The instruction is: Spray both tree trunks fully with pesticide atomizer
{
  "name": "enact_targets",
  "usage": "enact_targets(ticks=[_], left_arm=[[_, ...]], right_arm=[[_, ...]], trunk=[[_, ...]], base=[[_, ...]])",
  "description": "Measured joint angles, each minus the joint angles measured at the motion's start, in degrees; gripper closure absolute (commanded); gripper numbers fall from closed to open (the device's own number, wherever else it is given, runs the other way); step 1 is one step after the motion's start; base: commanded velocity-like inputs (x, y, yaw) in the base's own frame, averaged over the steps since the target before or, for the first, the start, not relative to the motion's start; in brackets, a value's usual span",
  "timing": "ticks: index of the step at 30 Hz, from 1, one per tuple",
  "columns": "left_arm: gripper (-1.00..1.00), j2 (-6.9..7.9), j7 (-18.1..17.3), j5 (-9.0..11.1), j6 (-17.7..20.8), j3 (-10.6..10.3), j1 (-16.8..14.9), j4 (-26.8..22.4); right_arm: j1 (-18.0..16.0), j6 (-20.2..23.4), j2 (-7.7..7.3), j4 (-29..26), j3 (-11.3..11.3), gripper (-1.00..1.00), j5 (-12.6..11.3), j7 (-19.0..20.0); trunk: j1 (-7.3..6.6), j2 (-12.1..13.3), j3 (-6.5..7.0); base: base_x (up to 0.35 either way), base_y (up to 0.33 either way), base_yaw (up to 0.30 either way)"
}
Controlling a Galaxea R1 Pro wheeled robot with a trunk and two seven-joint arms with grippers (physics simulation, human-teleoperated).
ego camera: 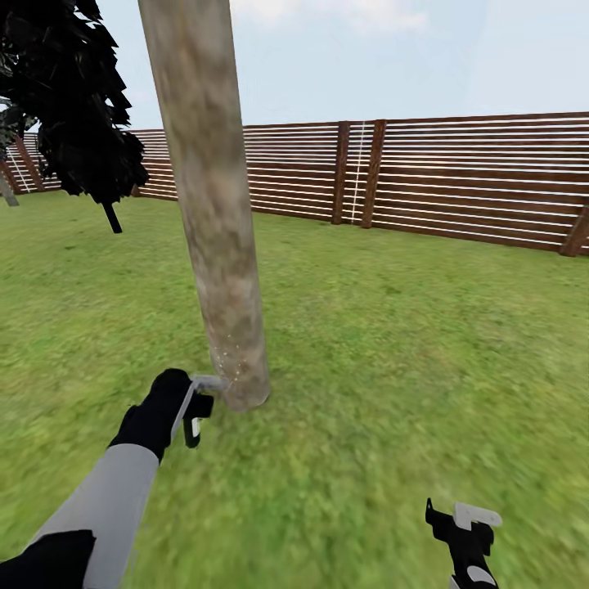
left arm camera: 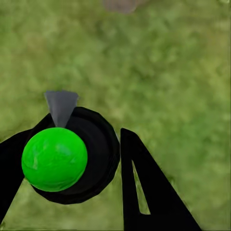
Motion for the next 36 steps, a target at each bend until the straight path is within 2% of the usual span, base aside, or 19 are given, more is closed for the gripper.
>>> enact_targets(ticks=[1, 3, 4, 7, 9, 11, 16, 17, 19, 22, 24, 26, 29, 32, 34, 35, 36], left_arm=[[1.00, 1.07, 0.00, -0.08, 0.19, 0.03, -0.02, -0.27], [1.00, 1.15, -0.03, 0.99, 0.34, -0.15, 0.10, -0.40], [1.00, 0.24, -0.03, 1.30, 0.38, -0.30, 0.08, -0.43], [1.00, -3.90, -0.03, 1.44, 0.50, -0.55, -0.45, -0.49], [1.00, -5.39, -0.02, 1.02, 0.57, -0.57, -0.61, -0.52], [1.00, -5.12, -0.01, 0.45, 0.62, -0.39, -0.57, -0.51], [1.00, 0.32, -0.10, 0.21, 0.69, -0.02, -0.57, -0.70], [1.00, 0.71, -0.12, 0.67, 0.72, -0.02, -0.57, -0.71], [1.00, 0.29, -0.15, 1.14, 0.74, -0.09, -0.54, -0.74], [1.00, -4.21, -0.12, 1.68, 0.76, -0.50, -0.62, -0.79], [1.00, -5.32, -0.11, 0.90, 0.73, -0.61, -0.71, -0.80], [1.00, -4.13, -0.09, 0.17, 0.75, -0.30, -0.76, -1.17], [1.00, -0.65, -0.10, 0.25, 1.00, -0.11, -0.77, -3.17], [1.00, 0.97, -0.11, 0.46, 1.23, -0.09, -1.17, -3.76], [1.00, 0.77, -0.14, 1.11, 1.32, -0.13, -1.33, -3.79], [1.00, 0.16, -0.17, 1.32, 1.36, -0.25, -1.55, -3.83], [1.00, -1.29, -0.19, 1.42, 1.41, -0.41, -2.43, -3.78]], right_arm=[[0.00, 0.00, 0.00, 0.00, 0.00, -1.00, 0.00, 0.00], [0.00, 0.01, 0.00, 0.00, 0.00, -1.00, 0.00, 0.00], [0.00, 0.01, 0.00, 0.00, 0.00, -1.00, 0.00, 0.00], [0.00, 0.01, 0.06, 0.00, 0.00, -1.00, 0.06, 0.00], [0.00, 0.01, 0.08, 0.00, 0.00, -1.00, 0.08, 0.00], [0.01, 0.01, 0.09, 0.00, 0.00, -1.00, 0.09, 0.00], [0.04, 0.01, 0.09, 0.00, 0.00, -1.00, 0.09, 0.00], [0.07, -0.01, 0.09, 0.00, 0.00, -1.00, 0.09, 0.00], [0.08, 0.00, 0.09, 0.00, 0.00, -1.00, 0.09, 0.00], [0.07, 0.01, 0.09, 0.00, 0.00, -1.00, 0.09, 0.00], [0.08, 0.01, 0.09, 0.00, 0.00, -1.00, 0.09, 0.00], [0.08, 0.01, 0.09, 0.00, 0.00, -1.00, 0.09, 0.00], [0.08, 0.01, 0.09, 0.00, 0.00, -1.00, 0.12, 0.00], [0.09, -0.01, 0.09, 0.00, 0.00, -1.00, 0.16, 0.00], [0.07, 0.00, 0.09, 0.00, 0.00, -1.00, 0.15, 0.00], [0.08, 0.00, 0.09, 0.00, 0.00, -1.00, 0.15, 0.00], [0.09, 0.01, 0.09, 0.02, 0.00, -1.00, 0.16, 0.00]], trunk=[[0.00, 0.00, 0.00], [0.00, 0.00, 0.00], [0.00, 0.00, 0.00], [0.00, 0.00, 0.00], [0.00, 0.00, 0.00], [0.00, 0.00, 0.00], [0.00, 0.00, 0.00], [0.00, 0.00, 0.00], [0.00, 0.00, 0.00], [0.00, 0.00, 0.00], [0.00, 0.00, 0.00], [0.00, 0.00, 0.00], [0.00, 0.00, 0.00], [0.00, 0.00, 0.00], [0.00, 0.00, 0.00], [0.00, 0.00, 0.00], [0.00, 0.00, 0.01]], base=[[0.000, 0.000, 0.000], [0.000, 0.000, 0.000], [0.000, 0.000, 0.000], [0.000, 0.000, 0.000], [0.000, 0.000, 0.000], [0.000, 0.000, 0.000], [0.000, 0.000, 0.000], [0.000, 0.000, 0.000], [0.000, 0.000, 0.000], [0.000, 0.000, 0.000], [0.000, 0.000, 0.000], [0.000, 0.000, 0.000], [0.000, 0.000, 0.000], [0.000, 0.000, 0.000], [0.000, 0.000, 0.000], [0.000, 0.000, 0.000], [0.000, 0.000, 0.000]])
